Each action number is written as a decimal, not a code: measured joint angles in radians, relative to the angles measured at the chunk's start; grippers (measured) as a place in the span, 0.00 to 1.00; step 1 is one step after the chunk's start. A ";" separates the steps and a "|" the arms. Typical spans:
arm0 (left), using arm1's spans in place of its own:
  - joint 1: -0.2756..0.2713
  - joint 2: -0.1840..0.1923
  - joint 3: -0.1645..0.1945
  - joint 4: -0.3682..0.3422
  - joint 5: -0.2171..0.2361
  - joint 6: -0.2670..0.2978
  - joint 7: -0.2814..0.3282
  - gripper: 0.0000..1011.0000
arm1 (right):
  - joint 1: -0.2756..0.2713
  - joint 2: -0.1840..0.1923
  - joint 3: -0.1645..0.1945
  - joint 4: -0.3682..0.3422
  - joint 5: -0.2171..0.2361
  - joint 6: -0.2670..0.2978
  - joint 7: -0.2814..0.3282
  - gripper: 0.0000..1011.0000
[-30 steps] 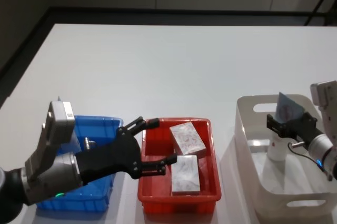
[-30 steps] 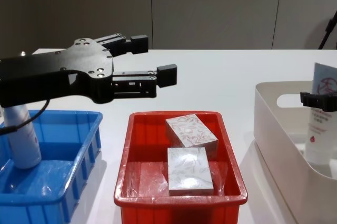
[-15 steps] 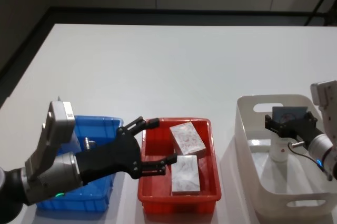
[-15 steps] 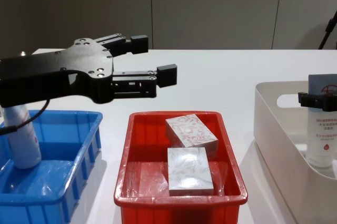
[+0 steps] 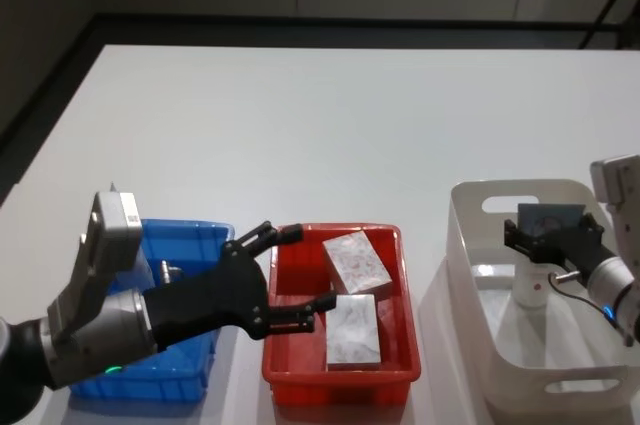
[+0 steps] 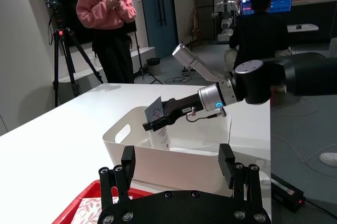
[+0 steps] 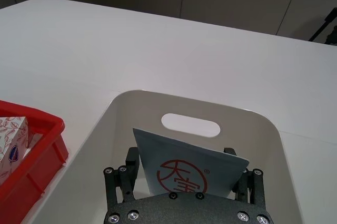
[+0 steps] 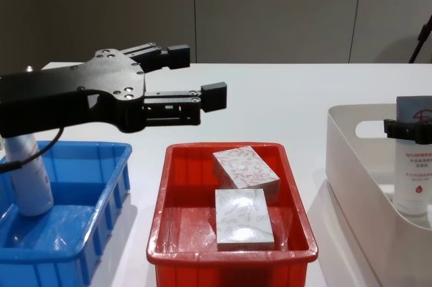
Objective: Bimanual collaborative sorting of washing and personal care products
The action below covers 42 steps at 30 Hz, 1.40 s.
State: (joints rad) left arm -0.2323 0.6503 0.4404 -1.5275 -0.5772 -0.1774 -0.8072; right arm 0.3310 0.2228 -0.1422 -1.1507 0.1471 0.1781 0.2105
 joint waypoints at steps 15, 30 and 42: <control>0.000 0.000 0.000 0.000 0.000 0.000 0.000 0.99 | -0.083 0.015 0.028 -0.117 -0.016 0.013 -0.019 0.99; 0.000 0.000 0.000 0.000 0.000 0.000 0.000 0.99 | -0.213 0.043 0.059 -0.264 -0.056 -0.001 -0.038 0.99; 0.000 0.000 0.000 0.000 0.000 0.000 0.000 0.99 | -0.259 0.056 0.064 -0.309 -0.099 -0.045 -0.026 0.99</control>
State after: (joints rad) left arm -0.2323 0.6503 0.4404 -1.5275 -0.5773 -0.1774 -0.8072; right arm 0.0723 0.2786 -0.0781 -1.4593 0.0482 0.1336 0.1840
